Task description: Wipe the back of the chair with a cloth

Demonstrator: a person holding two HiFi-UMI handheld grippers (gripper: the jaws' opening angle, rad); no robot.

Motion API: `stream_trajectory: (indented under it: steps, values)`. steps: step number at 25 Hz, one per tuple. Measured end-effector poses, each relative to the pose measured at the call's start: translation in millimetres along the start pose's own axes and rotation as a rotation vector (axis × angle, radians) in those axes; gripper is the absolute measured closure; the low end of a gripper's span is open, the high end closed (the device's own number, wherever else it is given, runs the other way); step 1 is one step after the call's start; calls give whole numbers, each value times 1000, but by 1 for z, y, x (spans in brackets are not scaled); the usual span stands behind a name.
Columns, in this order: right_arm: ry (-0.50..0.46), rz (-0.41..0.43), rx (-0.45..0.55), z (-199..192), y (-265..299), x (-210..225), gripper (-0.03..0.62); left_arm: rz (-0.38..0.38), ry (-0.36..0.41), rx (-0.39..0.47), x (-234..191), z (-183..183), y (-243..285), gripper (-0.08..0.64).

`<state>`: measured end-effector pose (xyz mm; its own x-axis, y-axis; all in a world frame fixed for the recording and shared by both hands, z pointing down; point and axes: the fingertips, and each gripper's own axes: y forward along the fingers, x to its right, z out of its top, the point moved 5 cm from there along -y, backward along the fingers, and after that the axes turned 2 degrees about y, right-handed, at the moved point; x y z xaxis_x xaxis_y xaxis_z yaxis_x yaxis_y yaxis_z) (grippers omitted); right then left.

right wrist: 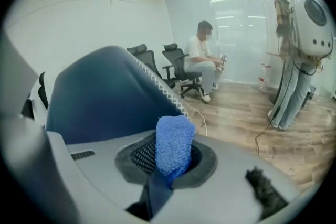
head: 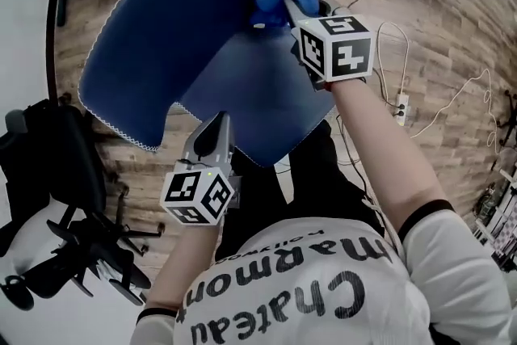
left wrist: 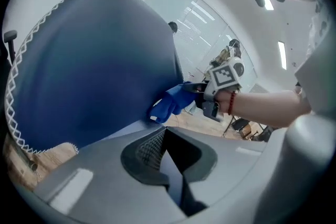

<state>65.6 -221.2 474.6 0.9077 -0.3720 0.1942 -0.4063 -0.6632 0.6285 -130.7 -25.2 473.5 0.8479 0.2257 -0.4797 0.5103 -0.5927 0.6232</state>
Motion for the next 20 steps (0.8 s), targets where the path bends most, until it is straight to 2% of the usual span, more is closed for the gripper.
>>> stream_trajectory:
  steps: [5, 10, 12, 15, 17, 20]
  values:
    - [-71, 106, 89, 20, -85, 19, 538, 138, -16, 173, 48, 41, 7, 552]
    - [-200, 295, 167, 63, -170, 19, 538, 193, -43, 419, 128, 82, -19, 552]
    - [-260, 356, 198, 87, -202, 17, 537, 199, -23, 494, 161, 95, -37, 552]
    - [-270, 431, 264, 122, -243, 14, 537, 170, 42, 521, 200, 112, -71, 552]
    - [-270, 494, 301, 135, -265, 6, 537, 142, 67, 543, 215, 116, -101, 552]
    - [-327, 609, 382, 144, -301, -28, 538, 121, 69, 641, 226, 111, -157, 552]
